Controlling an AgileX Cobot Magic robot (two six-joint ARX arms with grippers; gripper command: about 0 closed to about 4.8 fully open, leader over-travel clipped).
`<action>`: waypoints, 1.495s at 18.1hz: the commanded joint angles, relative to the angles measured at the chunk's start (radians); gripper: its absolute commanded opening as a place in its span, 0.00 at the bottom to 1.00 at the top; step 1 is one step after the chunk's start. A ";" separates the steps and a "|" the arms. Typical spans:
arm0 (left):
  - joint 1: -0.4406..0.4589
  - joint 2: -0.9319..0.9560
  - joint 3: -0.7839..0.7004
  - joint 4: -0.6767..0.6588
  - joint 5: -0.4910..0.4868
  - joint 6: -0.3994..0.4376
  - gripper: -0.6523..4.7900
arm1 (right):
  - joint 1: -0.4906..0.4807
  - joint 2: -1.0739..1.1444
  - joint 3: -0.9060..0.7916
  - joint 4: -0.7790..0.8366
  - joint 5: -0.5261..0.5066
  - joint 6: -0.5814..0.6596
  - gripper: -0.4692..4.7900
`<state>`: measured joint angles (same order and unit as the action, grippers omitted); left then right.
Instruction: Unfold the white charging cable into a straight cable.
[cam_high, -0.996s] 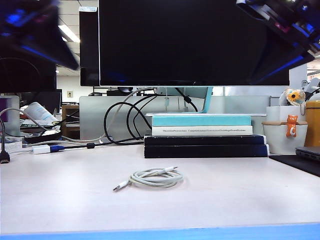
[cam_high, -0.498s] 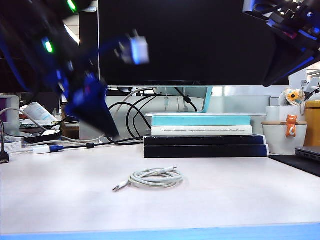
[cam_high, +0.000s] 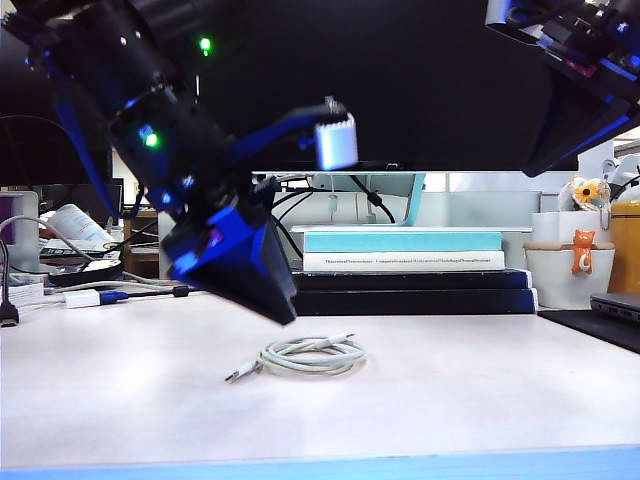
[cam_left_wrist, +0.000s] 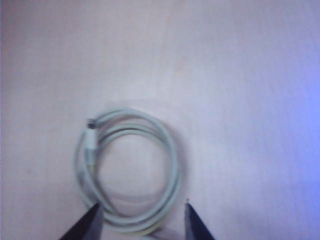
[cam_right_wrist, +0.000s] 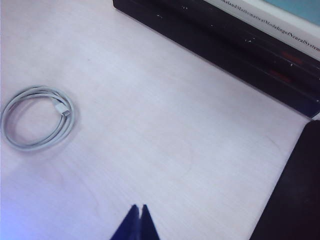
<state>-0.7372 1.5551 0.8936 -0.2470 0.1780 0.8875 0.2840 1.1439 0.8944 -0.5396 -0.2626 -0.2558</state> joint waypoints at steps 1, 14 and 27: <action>-0.002 0.027 0.002 -0.009 0.005 0.052 0.53 | 0.001 0.008 0.004 0.011 -0.006 0.002 0.08; -0.003 0.222 0.092 -0.056 -0.084 0.074 0.49 | 0.001 0.030 0.005 0.019 -0.080 0.043 0.08; 0.031 -0.184 0.233 -0.211 0.105 -0.166 0.11 | 0.000 0.001 0.005 0.021 -0.064 0.056 0.08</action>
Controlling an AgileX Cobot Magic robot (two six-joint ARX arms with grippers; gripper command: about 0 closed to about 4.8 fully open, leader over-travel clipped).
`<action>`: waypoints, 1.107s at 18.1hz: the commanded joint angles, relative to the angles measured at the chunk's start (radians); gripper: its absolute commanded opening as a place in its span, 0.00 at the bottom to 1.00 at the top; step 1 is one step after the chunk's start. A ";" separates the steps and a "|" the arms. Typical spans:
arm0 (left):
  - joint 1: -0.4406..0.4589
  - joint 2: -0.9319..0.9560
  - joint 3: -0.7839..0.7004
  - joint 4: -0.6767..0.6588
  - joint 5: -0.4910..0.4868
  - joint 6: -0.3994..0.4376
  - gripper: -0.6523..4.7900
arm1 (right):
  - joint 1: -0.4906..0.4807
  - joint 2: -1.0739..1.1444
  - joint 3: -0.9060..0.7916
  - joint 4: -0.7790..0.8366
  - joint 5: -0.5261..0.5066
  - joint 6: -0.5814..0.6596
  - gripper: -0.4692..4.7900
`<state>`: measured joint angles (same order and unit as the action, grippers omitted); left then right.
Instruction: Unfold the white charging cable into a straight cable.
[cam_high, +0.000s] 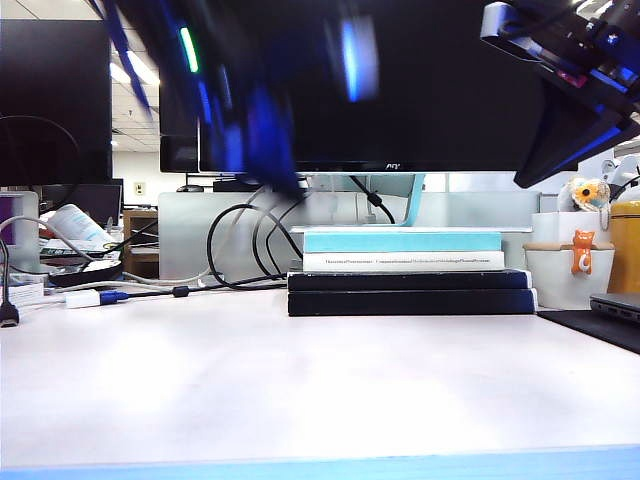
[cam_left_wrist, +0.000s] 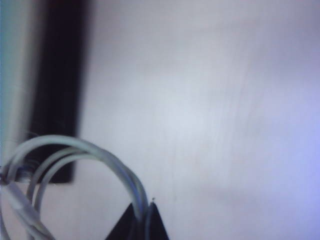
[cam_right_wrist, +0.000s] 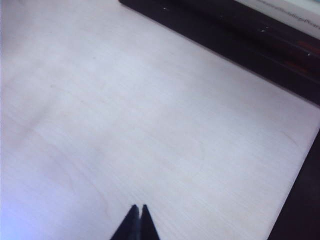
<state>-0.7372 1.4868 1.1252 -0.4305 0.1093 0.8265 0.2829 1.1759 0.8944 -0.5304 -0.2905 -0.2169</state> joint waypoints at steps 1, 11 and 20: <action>0.048 -0.154 0.001 -0.026 0.237 -0.146 0.11 | 0.002 -0.041 0.005 0.016 -0.077 0.038 0.08; 0.309 -0.303 0.001 0.135 1.342 -0.483 0.11 | 0.003 -0.206 0.005 0.209 -0.922 0.312 0.08; 0.122 -0.247 0.001 0.365 1.098 -0.584 0.11 | 0.006 -0.204 0.005 0.437 -1.076 0.566 0.08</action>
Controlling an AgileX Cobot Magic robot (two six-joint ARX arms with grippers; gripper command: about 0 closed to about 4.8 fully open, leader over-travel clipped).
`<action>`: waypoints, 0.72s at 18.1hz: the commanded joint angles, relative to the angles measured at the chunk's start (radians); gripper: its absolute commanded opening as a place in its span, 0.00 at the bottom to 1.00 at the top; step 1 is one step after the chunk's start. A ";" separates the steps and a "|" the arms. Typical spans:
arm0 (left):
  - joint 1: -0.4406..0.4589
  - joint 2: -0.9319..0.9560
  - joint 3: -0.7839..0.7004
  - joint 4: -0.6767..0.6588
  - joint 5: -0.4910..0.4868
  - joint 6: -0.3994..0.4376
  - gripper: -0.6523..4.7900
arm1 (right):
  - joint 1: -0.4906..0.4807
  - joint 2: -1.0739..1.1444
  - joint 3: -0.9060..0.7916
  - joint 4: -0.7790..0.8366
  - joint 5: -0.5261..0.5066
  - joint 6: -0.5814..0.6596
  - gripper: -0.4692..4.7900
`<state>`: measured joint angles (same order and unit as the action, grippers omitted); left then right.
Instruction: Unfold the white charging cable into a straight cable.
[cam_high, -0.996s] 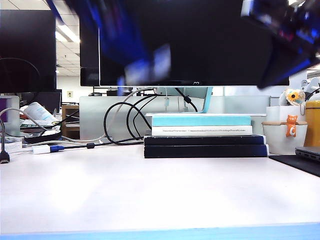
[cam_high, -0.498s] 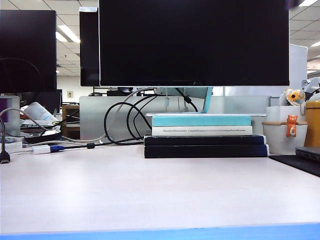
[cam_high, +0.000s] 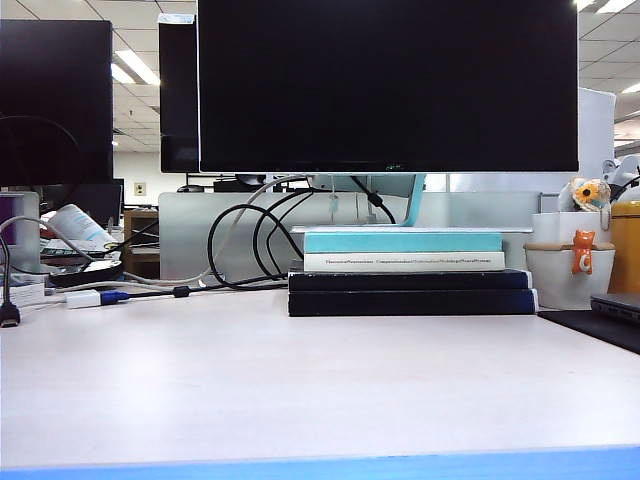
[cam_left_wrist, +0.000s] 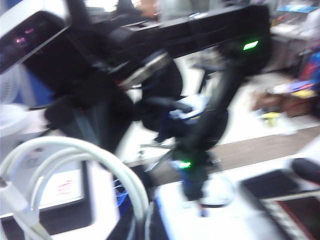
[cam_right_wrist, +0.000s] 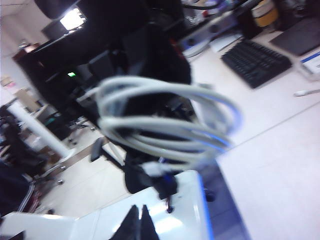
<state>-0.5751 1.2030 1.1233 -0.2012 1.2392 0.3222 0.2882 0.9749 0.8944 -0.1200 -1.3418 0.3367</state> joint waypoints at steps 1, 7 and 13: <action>-0.052 0.049 0.003 0.184 -0.031 -0.110 0.11 | 0.000 -0.003 0.005 0.027 -0.024 0.013 0.08; -0.089 0.060 0.003 0.262 0.006 -0.204 0.11 | -0.002 -0.002 0.004 0.027 0.031 -0.013 0.08; -0.094 0.060 0.003 0.270 0.018 -0.202 0.11 | -0.002 0.004 0.004 0.029 0.088 -0.026 0.18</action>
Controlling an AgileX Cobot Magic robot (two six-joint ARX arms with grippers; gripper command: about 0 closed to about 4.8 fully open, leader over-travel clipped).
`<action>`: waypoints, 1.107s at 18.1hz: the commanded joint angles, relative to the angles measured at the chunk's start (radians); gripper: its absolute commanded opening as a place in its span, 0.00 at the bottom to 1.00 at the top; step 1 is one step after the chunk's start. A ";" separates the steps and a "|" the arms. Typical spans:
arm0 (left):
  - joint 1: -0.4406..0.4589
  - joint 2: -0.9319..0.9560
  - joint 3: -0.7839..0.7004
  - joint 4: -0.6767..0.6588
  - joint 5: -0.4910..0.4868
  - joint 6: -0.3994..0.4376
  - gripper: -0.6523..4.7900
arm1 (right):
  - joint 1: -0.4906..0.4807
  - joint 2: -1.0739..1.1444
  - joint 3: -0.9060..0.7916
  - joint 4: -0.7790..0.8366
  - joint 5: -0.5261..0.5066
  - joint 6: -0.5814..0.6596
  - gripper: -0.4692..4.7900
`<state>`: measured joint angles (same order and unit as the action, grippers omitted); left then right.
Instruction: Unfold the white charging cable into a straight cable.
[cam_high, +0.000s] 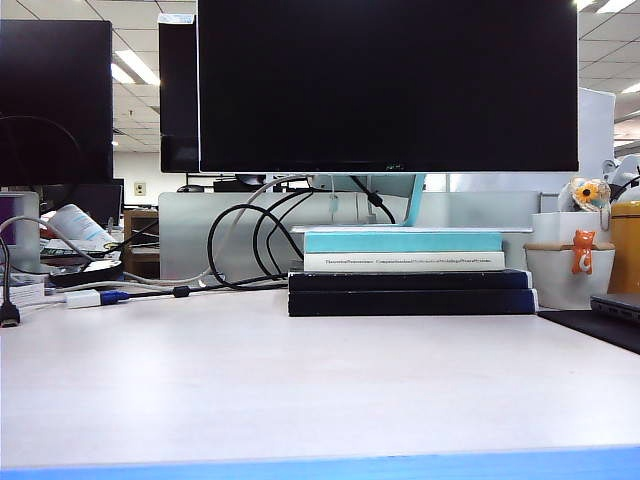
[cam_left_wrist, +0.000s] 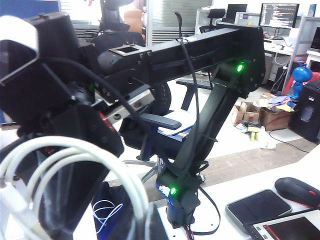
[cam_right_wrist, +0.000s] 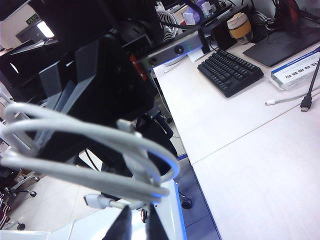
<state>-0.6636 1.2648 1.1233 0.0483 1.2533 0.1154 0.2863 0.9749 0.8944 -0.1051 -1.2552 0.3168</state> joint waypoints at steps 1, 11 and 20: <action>-0.013 -0.002 0.003 0.024 0.002 0.005 0.11 | 0.000 0.004 0.004 0.014 0.005 -0.007 0.18; -0.033 0.027 0.003 0.053 -0.032 -0.001 0.11 | 0.000 0.005 0.004 0.033 -0.004 -0.006 0.08; -0.032 0.027 0.003 0.169 -0.196 -0.049 0.11 | 0.000 0.005 -0.013 -0.056 -0.075 -0.008 0.08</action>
<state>-0.6949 1.2945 1.1233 0.1928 1.0760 0.0723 0.2855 0.9840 0.8795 -0.1570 -1.3140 0.3134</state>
